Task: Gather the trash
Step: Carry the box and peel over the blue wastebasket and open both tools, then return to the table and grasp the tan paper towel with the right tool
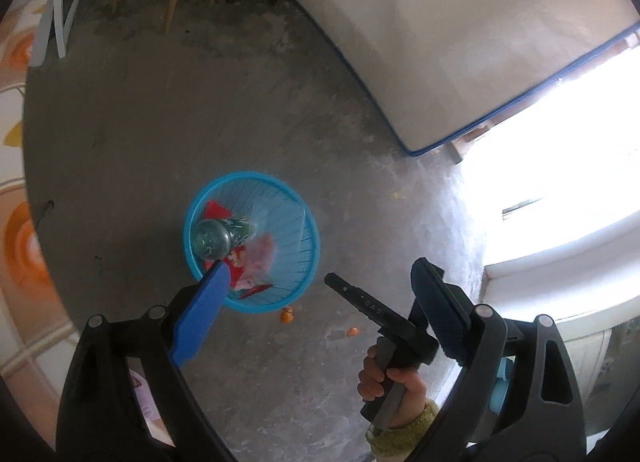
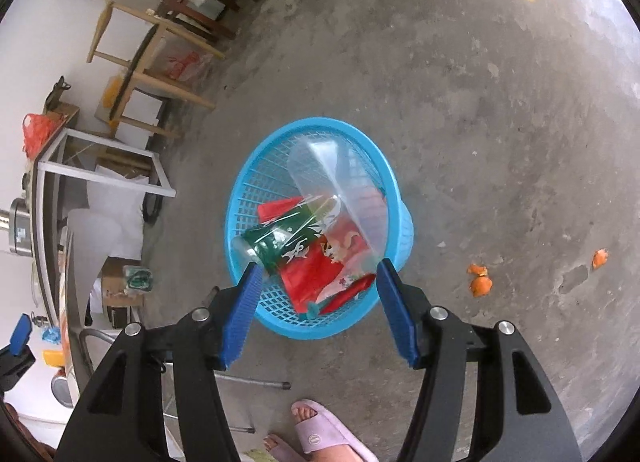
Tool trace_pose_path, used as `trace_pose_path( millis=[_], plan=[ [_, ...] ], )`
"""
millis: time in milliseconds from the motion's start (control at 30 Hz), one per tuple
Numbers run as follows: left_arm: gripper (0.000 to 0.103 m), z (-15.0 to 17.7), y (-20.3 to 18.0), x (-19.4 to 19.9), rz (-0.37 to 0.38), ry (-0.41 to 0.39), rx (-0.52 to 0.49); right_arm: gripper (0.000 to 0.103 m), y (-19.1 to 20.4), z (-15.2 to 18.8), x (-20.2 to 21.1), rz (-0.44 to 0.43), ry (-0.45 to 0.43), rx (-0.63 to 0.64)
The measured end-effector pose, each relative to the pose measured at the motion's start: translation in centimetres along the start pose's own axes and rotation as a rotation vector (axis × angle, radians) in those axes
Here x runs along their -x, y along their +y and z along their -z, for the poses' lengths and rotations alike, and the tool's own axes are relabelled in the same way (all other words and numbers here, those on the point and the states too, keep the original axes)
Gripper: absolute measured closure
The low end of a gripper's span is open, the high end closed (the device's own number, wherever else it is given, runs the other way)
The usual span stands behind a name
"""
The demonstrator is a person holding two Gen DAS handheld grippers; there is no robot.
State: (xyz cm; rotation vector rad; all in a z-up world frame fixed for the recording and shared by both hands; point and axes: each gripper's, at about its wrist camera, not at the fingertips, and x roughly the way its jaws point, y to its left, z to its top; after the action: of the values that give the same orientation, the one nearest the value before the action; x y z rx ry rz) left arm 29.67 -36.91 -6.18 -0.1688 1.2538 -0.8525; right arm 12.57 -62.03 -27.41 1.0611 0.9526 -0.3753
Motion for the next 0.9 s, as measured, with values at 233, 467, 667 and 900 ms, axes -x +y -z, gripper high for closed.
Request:
trace_pose_path(
  millis=[233, 467, 667, 900],
  plan=[
    [0.015, 4.0, -0.5, 8.1, 0.0, -0.1, -0.097, 0.045, 0.7, 1.2, 3.3, -0.028, -0.024, 0.048],
    [0.015, 10.8, 3.8, 18.8, -0.073, -0.267, -0.11, 0.034, 3.7, 4.3, 9.1, -0.14, -0.034, 0.177],
    [0.015, 17.8, 9.6, 28.5, -0.181, -0.448, -0.032, 0.03, 9.3, 8.2, 13.8, -0.241, -0.015, 0.389],
    [0.015, 26.3, 16.6, 34.7, -0.273, -0.574, 0.148, 0.03, 20.8, 14.3, 16.1, -0.37, 0.07, 0.728]
  ],
)
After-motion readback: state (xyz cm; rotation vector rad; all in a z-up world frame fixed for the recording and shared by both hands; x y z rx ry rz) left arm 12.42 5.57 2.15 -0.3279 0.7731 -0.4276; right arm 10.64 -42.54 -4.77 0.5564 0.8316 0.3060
